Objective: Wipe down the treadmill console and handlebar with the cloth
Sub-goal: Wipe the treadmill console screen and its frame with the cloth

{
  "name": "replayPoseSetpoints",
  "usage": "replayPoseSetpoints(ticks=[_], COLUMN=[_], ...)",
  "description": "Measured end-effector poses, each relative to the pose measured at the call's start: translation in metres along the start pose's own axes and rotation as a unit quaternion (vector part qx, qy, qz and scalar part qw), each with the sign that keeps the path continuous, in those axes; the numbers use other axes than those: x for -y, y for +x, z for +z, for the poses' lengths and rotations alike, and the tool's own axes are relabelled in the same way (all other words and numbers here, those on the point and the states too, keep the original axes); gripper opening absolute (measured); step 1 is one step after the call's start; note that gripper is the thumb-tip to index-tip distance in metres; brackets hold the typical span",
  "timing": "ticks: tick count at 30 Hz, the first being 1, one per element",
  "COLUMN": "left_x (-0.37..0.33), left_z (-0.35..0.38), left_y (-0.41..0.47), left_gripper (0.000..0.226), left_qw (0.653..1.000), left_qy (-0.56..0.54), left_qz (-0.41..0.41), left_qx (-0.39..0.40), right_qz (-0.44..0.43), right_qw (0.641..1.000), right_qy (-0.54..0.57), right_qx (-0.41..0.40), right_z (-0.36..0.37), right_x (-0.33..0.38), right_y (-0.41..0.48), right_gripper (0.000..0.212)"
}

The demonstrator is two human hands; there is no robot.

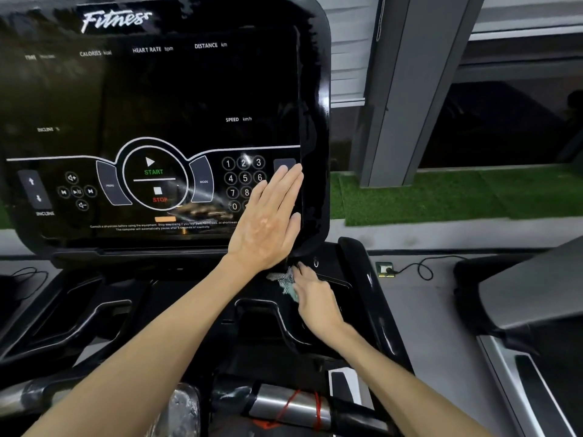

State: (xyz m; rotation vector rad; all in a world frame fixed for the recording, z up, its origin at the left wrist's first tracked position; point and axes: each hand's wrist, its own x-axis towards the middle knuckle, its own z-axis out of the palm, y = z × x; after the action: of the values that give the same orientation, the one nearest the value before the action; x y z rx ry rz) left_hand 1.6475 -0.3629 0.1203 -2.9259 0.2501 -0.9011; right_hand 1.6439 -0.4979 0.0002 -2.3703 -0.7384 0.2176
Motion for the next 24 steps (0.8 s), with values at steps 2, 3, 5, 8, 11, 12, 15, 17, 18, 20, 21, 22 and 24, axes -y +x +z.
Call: replayPoseSetpoints(ticks=[2,3,5,8,11,12,15,17,18,20,21,22,24], left_x=[0.000,-0.001,-0.002,-0.002,-0.003,-0.003,-0.002,-0.003,-0.003,-0.003,-0.003,-0.003,-0.003], left_z=[-0.001,-0.001,-0.001,0.000,0.000,0.000,-0.001,-0.001,-0.001,-0.001,-0.001,-0.001,-0.002], left_y=[0.000,0.000,0.000,0.001,0.001,0.001,0.001,0.002,0.001,0.001,0.001,0.001,0.001], left_gripper=[0.061,0.060,0.060,0.060,0.060,0.061,0.061,0.061,0.061,0.062,0.062,0.061,0.061], left_qw=[1.000,1.000,1.000,1.000,1.000,1.000,1.000,1.000,1.000,1.000,1.000,1.000,1.000], left_qy=[-0.008,-0.012,-0.015,-0.013,-0.016,-0.017,-0.012,-0.009,-0.010,-0.011,-0.010,-0.008,-0.007], left_qz=[0.000,-0.001,-0.002,-0.004,-0.006,-0.007,-0.007,-0.006,-0.007,-0.009,-0.011,-0.011,-0.009], left_qx=[-0.001,-0.001,0.000,-0.004,-0.004,-0.003,-0.006,-0.006,-0.005,-0.005,-0.006,-0.008,-0.008], right_qz=[-0.019,-0.030,-0.055,-0.084,-0.071,-0.056,-0.026,-0.005,0.003,0.020,0.026,0.033,0.054], right_qw=[1.000,0.999,0.998,0.994,0.995,0.997,0.999,0.997,0.995,0.991,0.988,0.988,0.994], right_qy=[0.007,0.013,0.017,0.035,0.002,-0.015,-0.047,-0.081,-0.099,-0.129,-0.146,-0.145,-0.092], right_qx=[0.007,0.014,0.035,0.057,0.064,0.051,0.000,-0.002,0.006,0.026,0.032,0.037,0.036], right_z=[-0.002,-0.003,-0.004,-0.004,0.000,0.001,-0.002,-0.010,-0.013,-0.019,-0.020,-0.021,-0.022], right_x=[-0.002,-0.003,-0.006,-0.009,-0.009,-0.007,-0.001,0.003,0.005,0.009,0.009,0.006,-0.004], right_y=[0.001,-0.006,-0.030,-0.064,-0.057,-0.048,-0.009,0.015,0.023,0.035,0.041,0.047,0.064], right_gripper=[0.045,0.045,0.047,0.049,0.059,0.063,0.061,0.054,0.052,0.043,0.038,0.036,0.036])
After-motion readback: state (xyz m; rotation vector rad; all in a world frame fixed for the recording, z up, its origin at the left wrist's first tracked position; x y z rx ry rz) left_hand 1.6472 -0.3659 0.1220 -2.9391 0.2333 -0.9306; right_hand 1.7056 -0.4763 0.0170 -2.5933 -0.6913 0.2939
